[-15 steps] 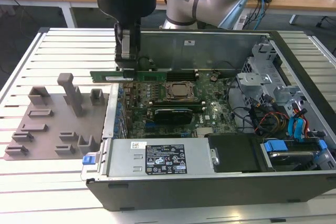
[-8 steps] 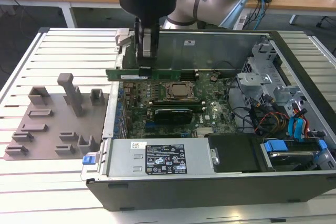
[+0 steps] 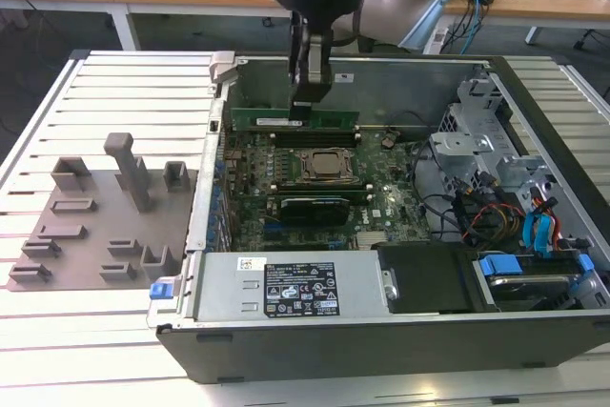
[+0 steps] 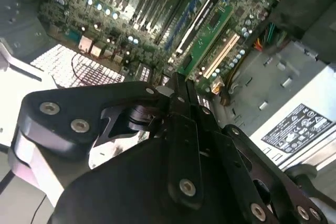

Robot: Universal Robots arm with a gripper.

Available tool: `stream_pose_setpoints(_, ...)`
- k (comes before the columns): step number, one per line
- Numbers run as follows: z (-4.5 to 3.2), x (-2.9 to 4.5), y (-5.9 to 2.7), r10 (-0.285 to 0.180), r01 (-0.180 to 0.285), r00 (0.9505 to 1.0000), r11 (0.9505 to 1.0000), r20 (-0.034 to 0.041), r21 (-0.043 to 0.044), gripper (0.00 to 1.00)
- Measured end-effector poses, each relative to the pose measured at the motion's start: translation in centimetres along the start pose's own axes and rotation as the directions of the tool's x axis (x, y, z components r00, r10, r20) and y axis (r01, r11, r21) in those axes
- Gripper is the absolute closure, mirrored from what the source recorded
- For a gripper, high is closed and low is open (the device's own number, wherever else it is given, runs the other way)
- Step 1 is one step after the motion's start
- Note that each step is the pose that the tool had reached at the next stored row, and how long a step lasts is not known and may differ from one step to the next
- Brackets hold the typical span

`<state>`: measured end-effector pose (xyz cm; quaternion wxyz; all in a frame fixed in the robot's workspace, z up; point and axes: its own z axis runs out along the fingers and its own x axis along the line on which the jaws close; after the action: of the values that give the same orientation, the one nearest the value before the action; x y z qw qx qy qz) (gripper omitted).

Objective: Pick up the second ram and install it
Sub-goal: 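Pick up the second ram and move it above second insertion slot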

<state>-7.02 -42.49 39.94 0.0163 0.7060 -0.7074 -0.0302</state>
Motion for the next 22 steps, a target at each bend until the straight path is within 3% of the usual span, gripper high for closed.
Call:
stream_pose_setpoints(3, 0.83, -0.55, -1.95, 0.0, 0.0, 1.0, 1.0, 0.0001, -0.0095, 0.87)
stream_pose_setpoints(7, 1.8, -0.79, -3.4, 0.0, 0.0, 1.0, 0.9999, 0.0002, -0.0172, 0.87)
stream_pose_setpoints(11, 3.07, -0.77, -5.48, 0.001, -0.001, 1.0, 0.9997, 0.0001, -0.0243, 0.87)
stream_pose_setpoints(16, 4.7, -0.74, -6.82, 0.004, -0.004, 1.0, 0.9996, 0.0004, -0.0266, 0.87)
stream_pose_setpoints(21, 4.83, -0.74, -6.84, 0.004, -0.004, 1.0, 0.9996, 0.0003, -0.0267, 0.87)
stream_pose_setpoints(22, 4.85, -0.74, -6.85, 0.004, -0.004, 1.0, 0.9998, 0.0002, -0.0211, 0.87)
